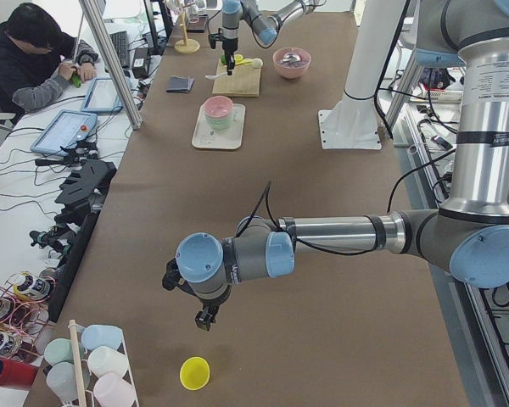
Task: Stack pink bowl on green and place spoon
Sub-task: 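Lift the white spoon and carry it with the right gripper to the pink bowl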
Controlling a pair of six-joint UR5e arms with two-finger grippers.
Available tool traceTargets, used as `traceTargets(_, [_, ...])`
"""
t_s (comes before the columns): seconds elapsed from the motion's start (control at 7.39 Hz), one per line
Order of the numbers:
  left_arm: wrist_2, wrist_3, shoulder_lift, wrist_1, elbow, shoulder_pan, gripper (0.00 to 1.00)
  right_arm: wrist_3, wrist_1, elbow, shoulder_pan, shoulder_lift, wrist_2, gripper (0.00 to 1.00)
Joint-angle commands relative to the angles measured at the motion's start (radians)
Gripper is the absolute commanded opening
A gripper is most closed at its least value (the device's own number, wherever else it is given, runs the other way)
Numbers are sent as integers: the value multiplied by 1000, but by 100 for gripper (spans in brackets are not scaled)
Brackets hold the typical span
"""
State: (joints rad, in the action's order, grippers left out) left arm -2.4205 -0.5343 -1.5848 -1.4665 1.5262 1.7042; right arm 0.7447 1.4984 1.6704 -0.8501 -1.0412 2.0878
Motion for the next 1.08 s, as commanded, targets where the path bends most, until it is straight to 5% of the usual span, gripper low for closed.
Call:
traceTargets(0.0, [0, 2, 0, 0, 0, 0, 99, 312, 222, 40, 40, 184, -15, 0])
traceTargets(0.27, [0, 4, 2, 0, -4, 0, 98, 502, 284, 14, 138, 286, -136, 0])
traceTargets(0.54, [-2, 5, 3, 0, -4, 0, 99, 573, 312, -168, 212, 433, -215, 0])
traceTargets(0.95, [-2, 8, 17, -3, -3, -1, 99, 565, 313, -230, 267, 454, -253, 0])
